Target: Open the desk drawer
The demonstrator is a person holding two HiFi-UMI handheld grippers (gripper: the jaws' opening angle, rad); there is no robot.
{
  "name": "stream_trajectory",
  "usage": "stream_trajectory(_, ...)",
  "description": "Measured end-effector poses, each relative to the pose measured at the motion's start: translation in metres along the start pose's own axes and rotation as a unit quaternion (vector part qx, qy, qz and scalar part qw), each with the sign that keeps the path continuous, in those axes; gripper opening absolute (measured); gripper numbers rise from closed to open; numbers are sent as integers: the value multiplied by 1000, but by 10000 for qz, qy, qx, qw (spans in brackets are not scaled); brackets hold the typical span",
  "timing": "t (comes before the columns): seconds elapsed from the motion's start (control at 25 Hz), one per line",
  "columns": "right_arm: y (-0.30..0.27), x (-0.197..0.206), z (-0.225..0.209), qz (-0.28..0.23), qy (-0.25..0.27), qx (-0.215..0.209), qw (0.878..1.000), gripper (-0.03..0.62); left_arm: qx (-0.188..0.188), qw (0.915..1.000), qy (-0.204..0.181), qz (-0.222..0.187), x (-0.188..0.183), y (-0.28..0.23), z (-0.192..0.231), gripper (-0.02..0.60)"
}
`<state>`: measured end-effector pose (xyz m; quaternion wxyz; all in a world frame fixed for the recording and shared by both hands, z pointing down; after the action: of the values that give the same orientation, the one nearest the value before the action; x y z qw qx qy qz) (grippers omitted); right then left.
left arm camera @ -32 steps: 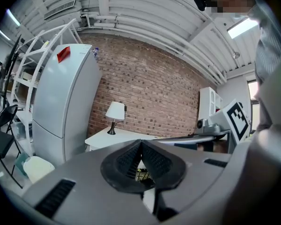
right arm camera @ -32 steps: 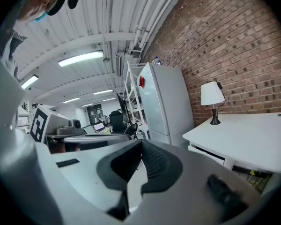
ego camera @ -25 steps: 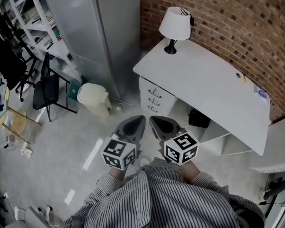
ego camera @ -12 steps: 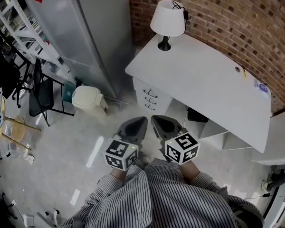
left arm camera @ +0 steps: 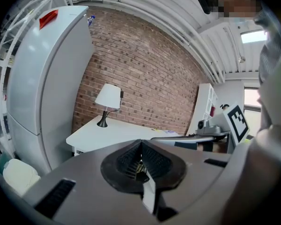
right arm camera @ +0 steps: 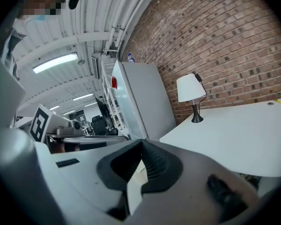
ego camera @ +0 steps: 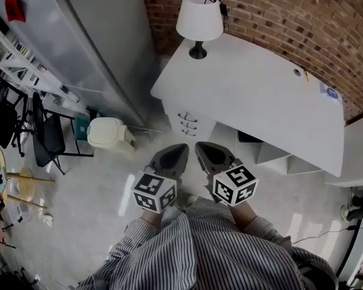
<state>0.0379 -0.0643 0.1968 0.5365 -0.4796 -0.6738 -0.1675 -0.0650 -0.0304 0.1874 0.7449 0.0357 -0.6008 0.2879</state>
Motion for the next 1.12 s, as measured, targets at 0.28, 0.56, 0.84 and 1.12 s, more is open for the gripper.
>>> stream_trajectory(0.28, -20, -2, -2, -90, -169, 369, 9991, 15, 275, 9996, -28, 101, -8, -8, 30, 9)
stream_trajectory(0.56, -44, 7, 2, -14, -359, 655, 9972, 15, 543, 9981, -5, 295, -3, -8, 60, 9)
stream_trajectory(0.84, -76, 10, 8, 29, -421, 896, 9951, 15, 1065, 9935, 180, 351, -2, -10, 90, 9)
stream_trajectory(1.12, -94, 10, 3, -210, -545, 1178, 9913, 15, 1229, 9906, 235, 555, 6, -18, 122, 9)
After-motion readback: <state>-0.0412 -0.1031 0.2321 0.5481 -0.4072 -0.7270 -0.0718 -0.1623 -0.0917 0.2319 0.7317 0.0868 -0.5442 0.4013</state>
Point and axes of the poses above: the fingertips, and each gripper's own axes: y backward along the fingers, z to its left, x out of its underside, the point moved 6 cm from there along y, backward along the fingers, and after that the axes turned 2 degrees about -y, right-handed, at the moved point
